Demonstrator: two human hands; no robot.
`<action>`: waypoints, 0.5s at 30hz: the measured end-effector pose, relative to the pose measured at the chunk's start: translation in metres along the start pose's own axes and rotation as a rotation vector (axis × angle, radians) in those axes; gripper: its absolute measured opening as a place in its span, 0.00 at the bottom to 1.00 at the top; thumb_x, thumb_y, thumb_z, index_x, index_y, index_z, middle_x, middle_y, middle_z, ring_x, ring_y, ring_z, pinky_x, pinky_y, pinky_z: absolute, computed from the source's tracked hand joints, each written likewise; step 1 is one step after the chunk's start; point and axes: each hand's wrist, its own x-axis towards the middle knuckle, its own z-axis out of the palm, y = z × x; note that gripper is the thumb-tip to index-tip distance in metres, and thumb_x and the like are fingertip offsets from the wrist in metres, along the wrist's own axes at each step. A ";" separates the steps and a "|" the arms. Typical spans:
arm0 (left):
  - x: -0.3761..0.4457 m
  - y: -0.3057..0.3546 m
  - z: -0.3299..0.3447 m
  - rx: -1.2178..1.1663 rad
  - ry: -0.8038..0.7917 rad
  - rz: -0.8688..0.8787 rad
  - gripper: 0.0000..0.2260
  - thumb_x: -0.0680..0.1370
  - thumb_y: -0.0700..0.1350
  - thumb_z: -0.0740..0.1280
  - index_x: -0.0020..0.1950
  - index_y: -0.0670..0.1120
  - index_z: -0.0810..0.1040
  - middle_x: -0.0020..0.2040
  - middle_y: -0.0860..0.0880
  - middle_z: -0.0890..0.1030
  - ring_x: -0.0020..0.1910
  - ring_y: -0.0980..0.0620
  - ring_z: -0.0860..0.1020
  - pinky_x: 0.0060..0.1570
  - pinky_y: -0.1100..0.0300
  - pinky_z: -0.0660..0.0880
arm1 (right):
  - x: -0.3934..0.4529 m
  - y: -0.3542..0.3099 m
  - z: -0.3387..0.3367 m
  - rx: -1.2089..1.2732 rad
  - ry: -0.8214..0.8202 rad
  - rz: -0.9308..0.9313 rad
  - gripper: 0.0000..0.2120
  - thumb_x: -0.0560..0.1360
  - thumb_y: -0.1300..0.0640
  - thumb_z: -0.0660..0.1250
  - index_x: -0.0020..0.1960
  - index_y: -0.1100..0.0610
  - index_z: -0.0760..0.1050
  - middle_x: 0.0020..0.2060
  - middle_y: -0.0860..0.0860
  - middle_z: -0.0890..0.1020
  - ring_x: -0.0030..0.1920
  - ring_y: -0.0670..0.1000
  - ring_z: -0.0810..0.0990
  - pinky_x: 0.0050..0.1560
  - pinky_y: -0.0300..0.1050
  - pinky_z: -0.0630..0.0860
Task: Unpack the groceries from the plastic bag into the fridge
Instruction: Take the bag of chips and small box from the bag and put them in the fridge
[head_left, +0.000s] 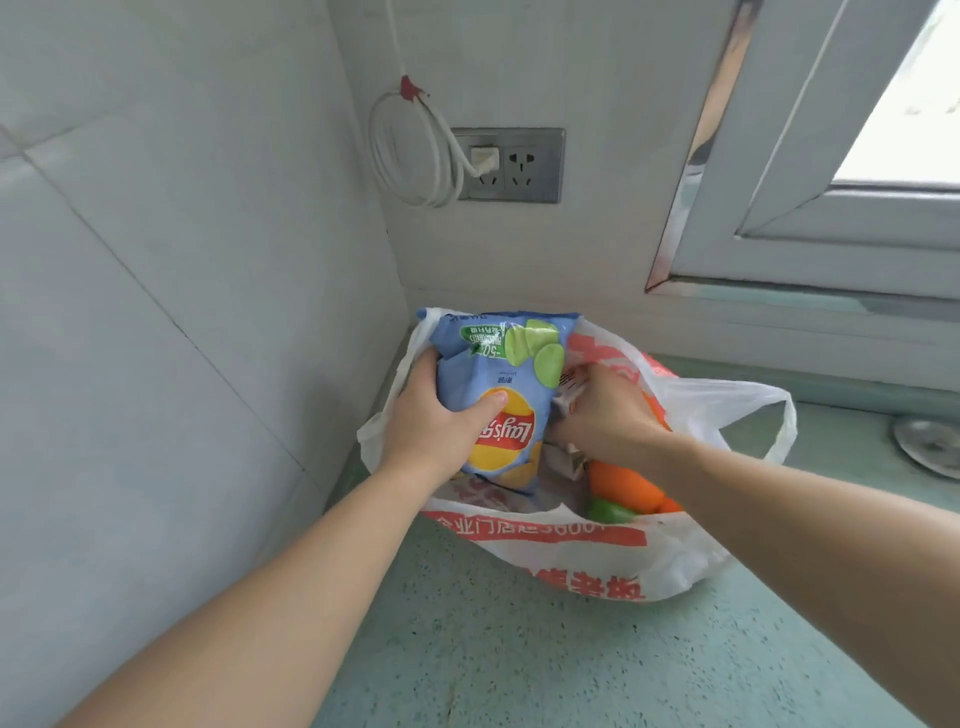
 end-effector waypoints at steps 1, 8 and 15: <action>0.001 0.001 0.001 0.008 0.004 -0.007 0.30 0.69 0.54 0.76 0.68 0.55 0.70 0.60 0.56 0.78 0.56 0.54 0.78 0.48 0.58 0.78 | -0.006 -0.002 -0.005 0.025 -0.009 -0.008 0.20 0.63 0.51 0.75 0.52 0.51 0.73 0.46 0.45 0.80 0.47 0.48 0.79 0.41 0.40 0.72; -0.004 0.024 0.002 0.050 -0.013 -0.078 0.34 0.70 0.55 0.75 0.73 0.56 0.64 0.67 0.55 0.74 0.63 0.50 0.75 0.53 0.55 0.76 | -0.043 -0.023 -0.050 0.059 -0.039 -0.052 0.35 0.65 0.59 0.74 0.69 0.50 0.66 0.56 0.49 0.77 0.51 0.48 0.76 0.46 0.39 0.72; -0.016 0.066 0.002 -0.058 -0.017 -0.103 0.40 0.57 0.63 0.75 0.67 0.57 0.68 0.62 0.54 0.78 0.59 0.50 0.78 0.57 0.47 0.78 | -0.061 -0.032 -0.102 0.540 -0.022 0.057 0.28 0.64 0.63 0.77 0.61 0.55 0.71 0.49 0.50 0.82 0.47 0.49 0.82 0.41 0.42 0.80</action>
